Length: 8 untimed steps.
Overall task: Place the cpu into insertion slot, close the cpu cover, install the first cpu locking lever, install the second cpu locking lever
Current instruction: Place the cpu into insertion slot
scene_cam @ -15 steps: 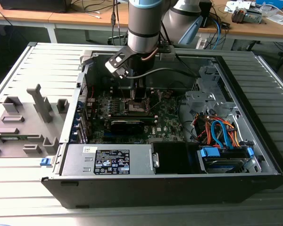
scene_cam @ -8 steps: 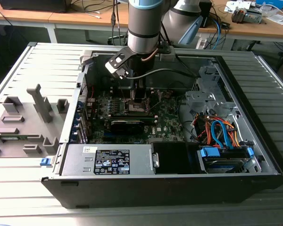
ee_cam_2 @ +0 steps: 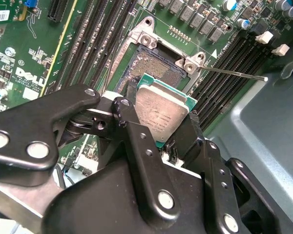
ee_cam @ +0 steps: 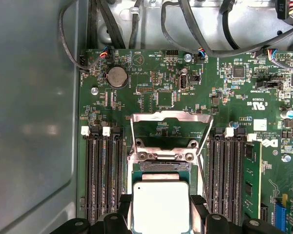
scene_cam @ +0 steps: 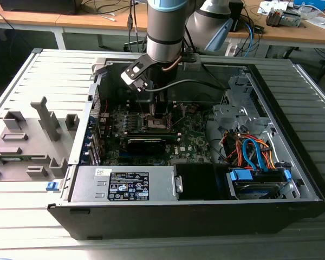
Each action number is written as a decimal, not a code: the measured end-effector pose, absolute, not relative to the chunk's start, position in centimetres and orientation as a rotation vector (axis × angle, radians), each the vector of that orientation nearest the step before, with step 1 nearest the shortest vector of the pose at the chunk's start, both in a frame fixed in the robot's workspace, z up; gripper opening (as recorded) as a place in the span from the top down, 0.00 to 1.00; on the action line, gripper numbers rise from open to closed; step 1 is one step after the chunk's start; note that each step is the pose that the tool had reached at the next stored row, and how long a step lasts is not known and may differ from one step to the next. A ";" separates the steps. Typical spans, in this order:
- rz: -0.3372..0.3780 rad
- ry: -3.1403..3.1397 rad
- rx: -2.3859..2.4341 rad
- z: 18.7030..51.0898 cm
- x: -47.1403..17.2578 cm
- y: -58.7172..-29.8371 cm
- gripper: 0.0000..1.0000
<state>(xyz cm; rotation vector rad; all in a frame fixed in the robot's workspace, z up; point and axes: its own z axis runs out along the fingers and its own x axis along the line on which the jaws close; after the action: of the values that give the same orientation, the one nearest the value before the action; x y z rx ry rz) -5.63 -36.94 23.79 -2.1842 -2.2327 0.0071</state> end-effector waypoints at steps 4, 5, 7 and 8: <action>0.007 -2.233 -2.184 23.7 -5.6 -36.9 0.45; 0.007 -2.233 -2.184 23.7 -5.6 -36.9 0.45; 0.007 -2.233 -2.184 23.7 -5.6 -36.9 0.45; 0.007 -2.233 -2.184 23.6 -5.6 -36.9 0.45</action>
<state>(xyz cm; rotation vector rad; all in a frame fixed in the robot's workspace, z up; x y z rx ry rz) -5.63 -36.94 23.61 -2.1842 -2.2327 0.0072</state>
